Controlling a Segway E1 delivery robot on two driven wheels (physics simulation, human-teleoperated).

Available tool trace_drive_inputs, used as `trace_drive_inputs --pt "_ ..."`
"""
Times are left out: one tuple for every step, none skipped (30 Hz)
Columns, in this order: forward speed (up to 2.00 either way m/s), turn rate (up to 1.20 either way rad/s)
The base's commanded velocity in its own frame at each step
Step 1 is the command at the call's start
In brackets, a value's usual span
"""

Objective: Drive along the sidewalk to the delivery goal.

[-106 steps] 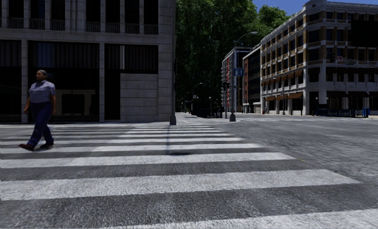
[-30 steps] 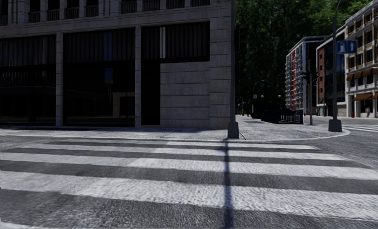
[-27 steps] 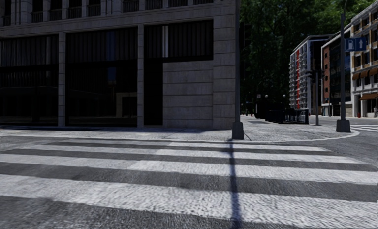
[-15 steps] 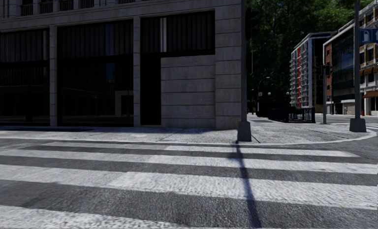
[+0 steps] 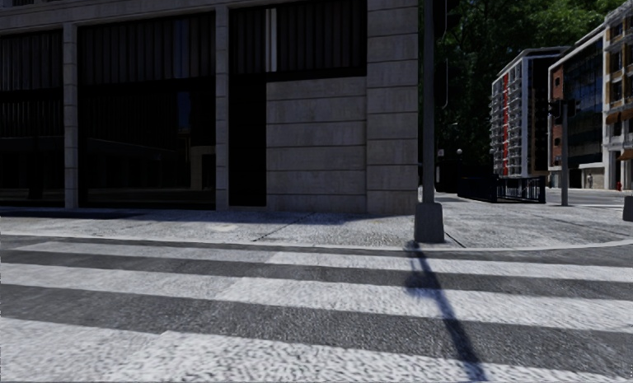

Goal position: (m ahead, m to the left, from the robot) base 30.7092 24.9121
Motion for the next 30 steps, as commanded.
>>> trace_drive_inputs --pt "1.69 0.0" --pt "1.69 0.0" --pt "1.69 0.0" --pt "1.69 0.0" --pt "1.69 0.0" --pt "1.69 0.0" --pt "1.69 0.0" --pt "1.69 0.0" --pt "1.69 0.0" --pt "1.69 0.0" --pt "1.69 0.0" --pt "1.69 0.0" --pt "1.69 0.0" --pt "1.69 0.0" --pt "1.69 0.0" --pt "1.69 0.0" --pt "1.69 0.0" --pt "1.69 0.0" --pt "1.69 0.0" --pt "1.69 0.0" --pt "1.69 0.0" --pt "1.69 0.0" --pt "1.69 0.0" --pt "1.69 0.0" --pt "1.69 0.0" --pt "1.69 0.0" --pt "1.69 0.0" --pt "1.69 0.0" --pt "1.69 0.0" --pt "1.69 0.0"
